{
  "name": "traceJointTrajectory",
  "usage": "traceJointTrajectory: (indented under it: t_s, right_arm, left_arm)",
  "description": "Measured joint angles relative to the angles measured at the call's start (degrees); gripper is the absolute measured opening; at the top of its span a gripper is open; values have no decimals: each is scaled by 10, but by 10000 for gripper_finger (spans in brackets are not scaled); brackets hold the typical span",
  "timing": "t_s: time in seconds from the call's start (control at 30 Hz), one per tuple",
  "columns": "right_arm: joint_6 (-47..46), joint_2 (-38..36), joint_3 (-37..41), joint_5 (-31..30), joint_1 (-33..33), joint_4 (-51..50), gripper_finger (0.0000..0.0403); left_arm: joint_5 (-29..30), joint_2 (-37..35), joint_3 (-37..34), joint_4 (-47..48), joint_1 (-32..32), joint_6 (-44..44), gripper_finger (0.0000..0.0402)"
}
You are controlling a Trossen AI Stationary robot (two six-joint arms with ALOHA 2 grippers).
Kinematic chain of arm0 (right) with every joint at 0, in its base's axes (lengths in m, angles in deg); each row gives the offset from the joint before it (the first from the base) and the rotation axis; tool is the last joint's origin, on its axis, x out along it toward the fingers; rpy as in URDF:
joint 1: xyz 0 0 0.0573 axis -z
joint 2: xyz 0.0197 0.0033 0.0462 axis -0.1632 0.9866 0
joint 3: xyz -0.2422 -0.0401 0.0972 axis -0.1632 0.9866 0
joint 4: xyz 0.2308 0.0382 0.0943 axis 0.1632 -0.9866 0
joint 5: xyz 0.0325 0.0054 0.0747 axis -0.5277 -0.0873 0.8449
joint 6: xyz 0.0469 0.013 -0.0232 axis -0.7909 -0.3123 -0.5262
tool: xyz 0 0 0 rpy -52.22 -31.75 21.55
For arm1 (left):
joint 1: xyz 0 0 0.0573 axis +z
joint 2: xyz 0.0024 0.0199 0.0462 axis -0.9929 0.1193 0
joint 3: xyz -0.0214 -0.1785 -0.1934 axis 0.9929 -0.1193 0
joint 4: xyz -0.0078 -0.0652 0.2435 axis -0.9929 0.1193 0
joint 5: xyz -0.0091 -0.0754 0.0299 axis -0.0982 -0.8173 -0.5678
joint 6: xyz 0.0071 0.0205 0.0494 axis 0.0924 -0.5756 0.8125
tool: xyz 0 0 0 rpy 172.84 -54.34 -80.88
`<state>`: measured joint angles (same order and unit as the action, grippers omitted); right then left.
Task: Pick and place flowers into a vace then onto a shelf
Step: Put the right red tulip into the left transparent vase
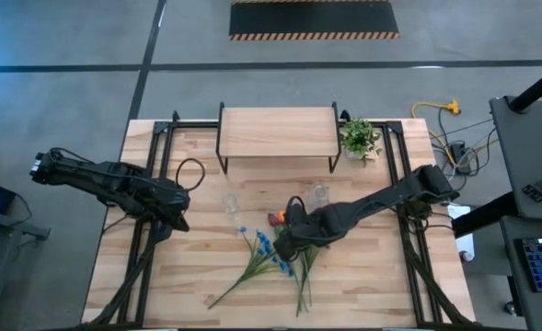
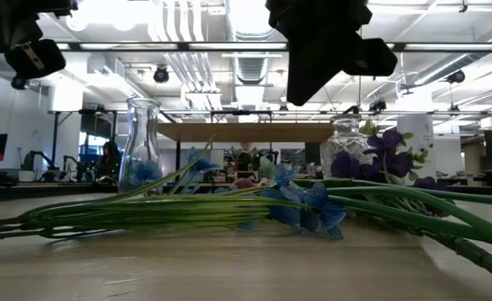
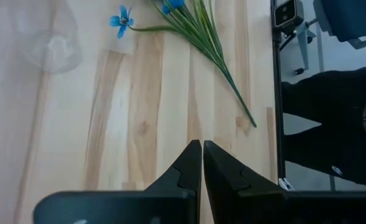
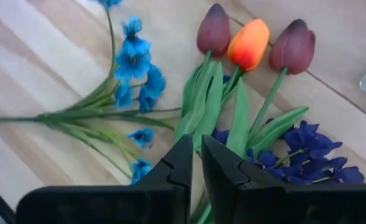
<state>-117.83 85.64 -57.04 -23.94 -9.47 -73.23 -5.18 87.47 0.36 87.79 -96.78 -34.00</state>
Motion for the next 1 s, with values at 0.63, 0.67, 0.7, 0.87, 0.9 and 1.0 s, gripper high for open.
traceJointTrajectory:
  t_s: [0.63, 0.67, 0.7, 0.87, 0.9, 1.0]
  right_arm:
    - [-45, 44, 0, 88, 46, -9, 74]
    - [-48, 43, 0, 88, 46, -14, 70]
    - [-53, 43, 0, 87, 44, -19, 67]
    - [-92, 30, 0, 95, 19, -34, 53]
    - [-99, 28, 0, 97, 10, -32, 52]
    - [-125, 26, -1, 99, -17, -34, 52]
  left_arm:
    - [14, 0, 0, 0, 0, -1, 0]
    - [14, 0, 0, 0, 0, -1, 0]
    - [14, 0, 0, 0, 0, -1, 0]
    - [13, 0, 0, 0, 0, -1, 0]
    - [13, 0, 0, 0, 0, -2, 0]
    - [13, 1, 0, 0, 0, -1, 0]
